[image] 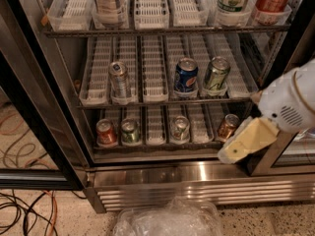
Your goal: Pick orange can from bottom shelf of fridge
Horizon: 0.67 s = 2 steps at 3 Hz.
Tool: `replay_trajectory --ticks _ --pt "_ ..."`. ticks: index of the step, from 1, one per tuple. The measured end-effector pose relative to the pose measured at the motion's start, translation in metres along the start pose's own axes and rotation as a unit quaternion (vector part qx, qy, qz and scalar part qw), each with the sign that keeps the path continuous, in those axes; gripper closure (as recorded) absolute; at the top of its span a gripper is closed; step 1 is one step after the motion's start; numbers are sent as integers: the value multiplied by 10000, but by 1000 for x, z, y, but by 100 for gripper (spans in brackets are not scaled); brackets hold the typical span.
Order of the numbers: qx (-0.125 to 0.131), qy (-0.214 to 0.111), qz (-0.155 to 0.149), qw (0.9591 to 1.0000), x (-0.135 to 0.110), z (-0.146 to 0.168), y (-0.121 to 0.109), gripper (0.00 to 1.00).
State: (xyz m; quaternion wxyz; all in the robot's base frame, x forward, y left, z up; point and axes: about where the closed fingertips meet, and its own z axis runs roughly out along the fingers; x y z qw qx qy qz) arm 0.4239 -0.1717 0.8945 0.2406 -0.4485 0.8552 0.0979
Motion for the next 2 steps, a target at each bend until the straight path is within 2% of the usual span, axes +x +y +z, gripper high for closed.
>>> replay_trajectory --ticks 1,2 --pt "-341 -545 968 9932 8 55 32 0" --pt "-386 -956 1581 9820 6 92 45 0"
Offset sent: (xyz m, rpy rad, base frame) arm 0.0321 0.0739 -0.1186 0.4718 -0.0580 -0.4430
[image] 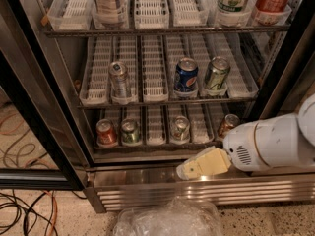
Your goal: Pick orange can from bottom shelf of fridge
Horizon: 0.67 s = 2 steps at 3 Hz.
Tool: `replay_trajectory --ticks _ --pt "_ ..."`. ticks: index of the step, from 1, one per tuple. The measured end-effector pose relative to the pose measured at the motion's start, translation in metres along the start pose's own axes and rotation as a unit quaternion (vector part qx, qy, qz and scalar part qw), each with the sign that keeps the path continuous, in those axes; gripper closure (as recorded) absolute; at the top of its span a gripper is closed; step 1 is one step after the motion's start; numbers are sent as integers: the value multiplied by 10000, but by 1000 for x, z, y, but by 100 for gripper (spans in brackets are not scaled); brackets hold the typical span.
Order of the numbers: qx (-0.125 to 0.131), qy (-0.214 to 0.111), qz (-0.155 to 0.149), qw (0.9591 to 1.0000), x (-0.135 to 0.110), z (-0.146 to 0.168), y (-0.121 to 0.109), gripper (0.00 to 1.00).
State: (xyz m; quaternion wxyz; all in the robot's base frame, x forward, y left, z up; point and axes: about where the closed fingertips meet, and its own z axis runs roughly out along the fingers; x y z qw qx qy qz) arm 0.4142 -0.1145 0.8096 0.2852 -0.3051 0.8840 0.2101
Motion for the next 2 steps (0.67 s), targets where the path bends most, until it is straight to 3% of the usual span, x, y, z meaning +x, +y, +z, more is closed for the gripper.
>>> replay_trajectory --ticks 1,2 --pt "232 -236 -8 9995 -12 1 -9 0" --pt "238 -278 -12 9993 -13 6 -10 0"
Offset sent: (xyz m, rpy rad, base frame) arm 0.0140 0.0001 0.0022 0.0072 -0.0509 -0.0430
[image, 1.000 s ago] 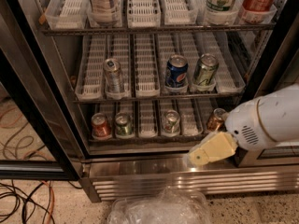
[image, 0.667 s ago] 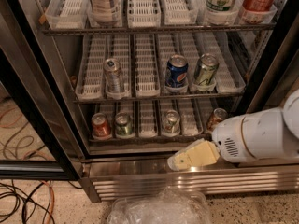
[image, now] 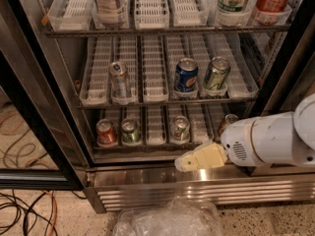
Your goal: Pick orange can from bottom shelf of fridge
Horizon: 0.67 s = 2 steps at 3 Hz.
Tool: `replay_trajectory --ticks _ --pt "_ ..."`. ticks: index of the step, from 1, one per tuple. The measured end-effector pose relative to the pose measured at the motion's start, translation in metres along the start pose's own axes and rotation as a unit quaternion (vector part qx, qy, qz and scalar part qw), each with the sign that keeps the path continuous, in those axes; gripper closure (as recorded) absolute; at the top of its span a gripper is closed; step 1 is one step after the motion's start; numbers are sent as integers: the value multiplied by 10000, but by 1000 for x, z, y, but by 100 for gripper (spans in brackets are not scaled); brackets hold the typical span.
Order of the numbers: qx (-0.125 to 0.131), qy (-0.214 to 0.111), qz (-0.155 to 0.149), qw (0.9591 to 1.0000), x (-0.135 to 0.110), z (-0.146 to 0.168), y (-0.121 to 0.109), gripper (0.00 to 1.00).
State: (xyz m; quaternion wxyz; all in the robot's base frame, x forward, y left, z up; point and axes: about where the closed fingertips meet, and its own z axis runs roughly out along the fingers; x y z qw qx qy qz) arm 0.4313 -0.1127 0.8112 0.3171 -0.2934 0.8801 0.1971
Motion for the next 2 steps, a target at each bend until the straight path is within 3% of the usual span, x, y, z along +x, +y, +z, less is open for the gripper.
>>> replay_trajectory --ticks 1,2 --pt "47 -180 255 9995 16 24 -3 0" --pt "166 -780 665 9946 28 50 -20 0"
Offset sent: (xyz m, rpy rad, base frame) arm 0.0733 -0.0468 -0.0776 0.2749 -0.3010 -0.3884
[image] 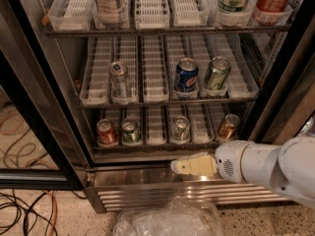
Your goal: Pick orange can from bottom shelf of fridge
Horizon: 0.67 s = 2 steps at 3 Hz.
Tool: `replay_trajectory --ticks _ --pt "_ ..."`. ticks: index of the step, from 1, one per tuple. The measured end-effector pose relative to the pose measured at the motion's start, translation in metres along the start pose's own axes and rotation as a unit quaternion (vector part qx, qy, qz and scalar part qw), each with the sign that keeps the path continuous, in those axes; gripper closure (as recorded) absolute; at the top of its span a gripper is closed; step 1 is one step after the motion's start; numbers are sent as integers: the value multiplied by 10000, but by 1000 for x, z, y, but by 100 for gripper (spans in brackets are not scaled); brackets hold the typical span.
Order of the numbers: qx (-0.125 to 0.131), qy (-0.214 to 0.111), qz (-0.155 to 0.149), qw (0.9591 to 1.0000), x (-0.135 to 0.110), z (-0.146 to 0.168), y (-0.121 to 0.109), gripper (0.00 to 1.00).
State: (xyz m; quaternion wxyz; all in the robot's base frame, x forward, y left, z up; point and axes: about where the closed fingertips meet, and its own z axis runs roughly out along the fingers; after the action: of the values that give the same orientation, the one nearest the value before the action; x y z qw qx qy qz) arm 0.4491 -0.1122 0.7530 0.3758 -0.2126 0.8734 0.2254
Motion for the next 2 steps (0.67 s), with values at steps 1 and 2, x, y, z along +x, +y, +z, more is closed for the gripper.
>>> replay_trajectory --ticks 1,2 --pt "194 -779 255 9964 2 18 -26 0" --pt "548 -1484 403 9866 -5 30 -63 0"
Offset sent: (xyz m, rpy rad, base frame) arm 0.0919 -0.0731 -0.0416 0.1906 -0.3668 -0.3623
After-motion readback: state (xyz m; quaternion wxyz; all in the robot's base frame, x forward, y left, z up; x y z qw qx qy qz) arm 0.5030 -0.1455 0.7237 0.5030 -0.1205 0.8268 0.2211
